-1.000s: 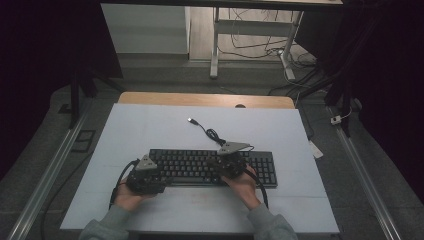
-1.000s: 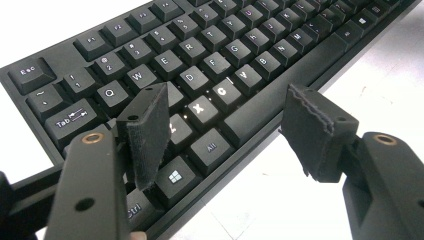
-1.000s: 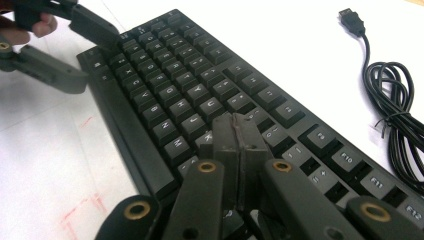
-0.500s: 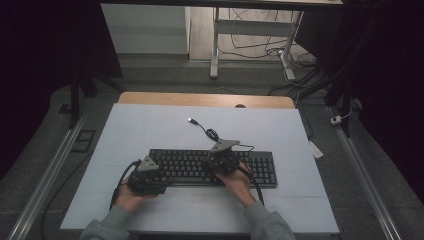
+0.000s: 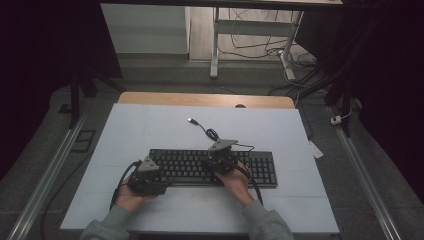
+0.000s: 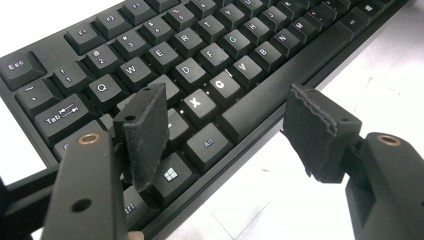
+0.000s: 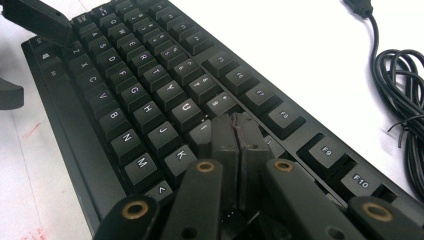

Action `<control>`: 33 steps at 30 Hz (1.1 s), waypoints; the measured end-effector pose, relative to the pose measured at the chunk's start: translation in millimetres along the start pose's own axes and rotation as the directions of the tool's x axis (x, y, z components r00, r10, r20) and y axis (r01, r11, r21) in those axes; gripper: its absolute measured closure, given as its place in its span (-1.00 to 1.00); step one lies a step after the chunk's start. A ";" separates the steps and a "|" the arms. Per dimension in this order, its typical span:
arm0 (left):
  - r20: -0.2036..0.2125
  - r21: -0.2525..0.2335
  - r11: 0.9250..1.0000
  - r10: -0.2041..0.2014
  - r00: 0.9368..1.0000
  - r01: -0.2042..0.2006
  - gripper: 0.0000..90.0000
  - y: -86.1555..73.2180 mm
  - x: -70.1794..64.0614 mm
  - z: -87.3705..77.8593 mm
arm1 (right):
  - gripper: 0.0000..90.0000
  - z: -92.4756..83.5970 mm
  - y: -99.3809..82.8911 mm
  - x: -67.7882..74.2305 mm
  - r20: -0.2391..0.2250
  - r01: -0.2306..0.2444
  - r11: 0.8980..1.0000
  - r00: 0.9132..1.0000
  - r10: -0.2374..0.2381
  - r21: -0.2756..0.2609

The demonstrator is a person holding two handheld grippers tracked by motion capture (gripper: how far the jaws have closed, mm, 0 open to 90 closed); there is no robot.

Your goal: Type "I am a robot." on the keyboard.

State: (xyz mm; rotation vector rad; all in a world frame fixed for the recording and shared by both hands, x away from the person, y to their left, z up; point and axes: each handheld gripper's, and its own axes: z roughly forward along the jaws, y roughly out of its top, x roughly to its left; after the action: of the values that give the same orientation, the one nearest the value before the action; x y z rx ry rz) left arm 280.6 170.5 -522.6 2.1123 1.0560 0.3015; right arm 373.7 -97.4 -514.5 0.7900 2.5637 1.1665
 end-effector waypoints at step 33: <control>-0.005 -0.023 0.999 -0.024 1.000 0.024 -0.25 -1.3 5.3 -3.1 | 0.99 -37.2 -9.0 -9.9 0.015 -0.058 0.994 0.998 0.060 -0.089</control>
State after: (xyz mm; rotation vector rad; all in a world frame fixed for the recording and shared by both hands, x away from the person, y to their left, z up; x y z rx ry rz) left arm 281.6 176.6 -521.9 2.0778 1.0756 0.3070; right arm 363.6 -131.3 -496.9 0.8572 2.4711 1.2745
